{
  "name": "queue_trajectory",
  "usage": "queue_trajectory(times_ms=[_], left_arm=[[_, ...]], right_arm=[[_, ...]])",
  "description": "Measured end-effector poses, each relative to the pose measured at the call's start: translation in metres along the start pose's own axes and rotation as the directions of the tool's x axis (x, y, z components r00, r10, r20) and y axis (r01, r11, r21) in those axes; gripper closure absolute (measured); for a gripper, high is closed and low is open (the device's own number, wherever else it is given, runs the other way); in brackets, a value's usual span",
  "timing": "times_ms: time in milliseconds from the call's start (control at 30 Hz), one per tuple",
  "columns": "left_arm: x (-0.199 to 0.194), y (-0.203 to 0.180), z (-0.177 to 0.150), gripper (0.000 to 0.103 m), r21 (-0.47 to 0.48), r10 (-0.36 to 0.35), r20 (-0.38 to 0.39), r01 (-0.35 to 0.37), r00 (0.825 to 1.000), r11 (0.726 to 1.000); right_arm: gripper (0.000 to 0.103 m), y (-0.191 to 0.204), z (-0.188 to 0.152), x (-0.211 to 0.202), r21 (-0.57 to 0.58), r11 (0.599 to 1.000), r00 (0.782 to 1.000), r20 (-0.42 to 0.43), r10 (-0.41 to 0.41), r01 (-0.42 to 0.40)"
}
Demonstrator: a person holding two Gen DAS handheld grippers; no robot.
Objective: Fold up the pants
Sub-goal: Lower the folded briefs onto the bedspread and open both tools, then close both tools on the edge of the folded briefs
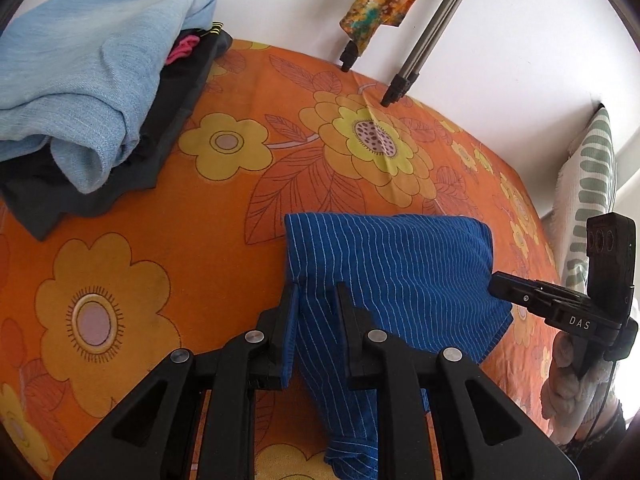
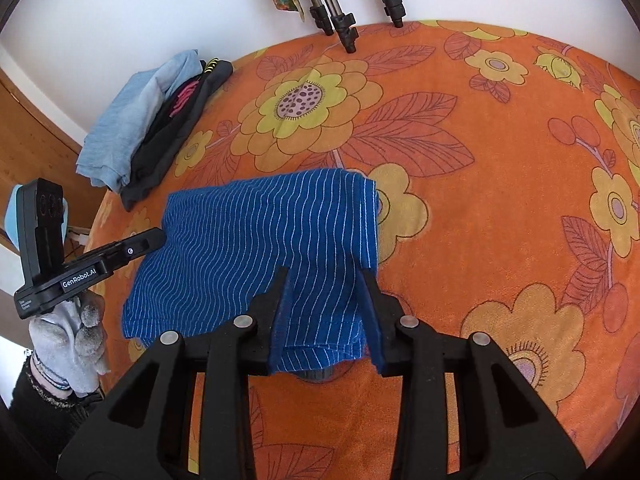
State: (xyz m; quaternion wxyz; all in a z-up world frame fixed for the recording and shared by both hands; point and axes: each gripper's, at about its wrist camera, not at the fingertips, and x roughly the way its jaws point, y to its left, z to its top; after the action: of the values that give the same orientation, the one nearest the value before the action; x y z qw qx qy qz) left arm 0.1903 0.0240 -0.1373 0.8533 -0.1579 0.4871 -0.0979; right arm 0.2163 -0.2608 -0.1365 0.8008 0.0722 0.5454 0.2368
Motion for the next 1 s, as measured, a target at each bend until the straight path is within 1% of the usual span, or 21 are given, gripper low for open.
queue_trajectory(times_ms=[33, 133, 200, 233, 267, 300, 333, 400, 500, 667, 833, 933, 967, 1000], left_arm=[[-0.001, 0.0, 0.0, 0.084, 0.0, 0.005, 0.001, -0.005, 1.0, 1.0], [-0.013, 0.0, 0.001, 0.084, 0.013, 0.028, 0.025, -0.028, 0.999, 1.0], [-0.023, 0.001, 0.0, 0.08, 0.004, 0.025, 0.038, -0.025, 0.999, 1.0], [-0.027, 0.003, 0.0, 0.067, -0.009, 0.017, 0.036, -0.017, 0.999, 1.0], [-0.03, 0.005, -0.001, 0.045, -0.027, 0.012, 0.033, -0.012, 0.999, 1.0], [-0.033, 0.007, -0.003, 0.038, -0.045, 0.001, 0.037, 0.001, 0.999, 0.999], [-0.035, 0.008, -0.004, 0.035, -0.058, -0.011, 0.039, 0.014, 0.999, 0.998], [-0.033, 0.008, -0.004, 0.035, -0.073, -0.027, 0.023, 0.028, 0.999, 0.997], [-0.028, 0.005, -0.004, 0.035, -0.076, -0.029, 0.012, 0.03, 1.0, 0.997], [-0.019, 0.0, -0.004, 0.035, -0.073, -0.038, 0.007, 0.039, 0.999, 0.997], [-0.006, -0.003, -0.005, 0.035, -0.062, -0.026, -0.01, 0.026, 1.0, 0.998], [0.001, -0.003, -0.006, 0.036, -0.062, -0.023, -0.024, 0.022, 0.999, 0.998], [0.0, -0.004, -0.007, 0.036, -0.056, -0.016, -0.014, 0.015, 1.0, 0.998], [0.001, -0.005, -0.007, 0.037, -0.052, -0.013, -0.015, 0.012, 1.0, 0.999]], right_arm=[[0.068, 0.0, 0.0, 0.0, -0.003, 1.0, 1.0, -0.005, -0.011, 0.011], [0.067, -0.005, 0.002, -0.008, 0.014, 1.0, 1.0, 0.008, -0.01, 0.01], [0.059, -0.008, 0.003, -0.017, 0.019, 0.999, 0.999, 0.03, -0.027, 0.027], [0.047, -0.008, 0.004, -0.021, 0.012, 0.999, 0.998, 0.042, -0.046, 0.046], [0.035, -0.008, 0.004, -0.024, 0.003, 0.998, 0.996, 0.054, -0.065, 0.065], [0.032, -0.009, 0.005, -0.026, -0.002, 0.997, 0.995, 0.064, -0.072, 0.072], [0.031, -0.01, 0.005, -0.026, 0.0, 0.998, 0.995, 0.068, -0.07, 0.07], [0.031, -0.013, 0.006, -0.022, 0.023, 0.998, 0.997, 0.057, -0.054, 0.053], [0.031, -0.017, 0.008, -0.012, 0.057, 0.998, 0.999, 0.039, -0.034, 0.032], [0.031, -0.025, 0.009, -0.002, 0.114, 0.993, 0.999, 0.04, 0.013, -0.017], [0.032, -0.021, 0.009, 0.001, 0.095, 0.995, 0.999, 0.043, 0.002, -0.006], [0.04, -0.016, 0.007, 0.003, 0.075, 0.997, 0.999, 0.034, 0.016, -0.018], [0.042, -0.013, 0.006, 0.003, 0.062, 0.998, 0.999, 0.03, 0.014, -0.016], [0.042, -0.01, 0.005, 0.005, 0.048, 0.999, 1.0, 0.025, 0.015, -0.016]])
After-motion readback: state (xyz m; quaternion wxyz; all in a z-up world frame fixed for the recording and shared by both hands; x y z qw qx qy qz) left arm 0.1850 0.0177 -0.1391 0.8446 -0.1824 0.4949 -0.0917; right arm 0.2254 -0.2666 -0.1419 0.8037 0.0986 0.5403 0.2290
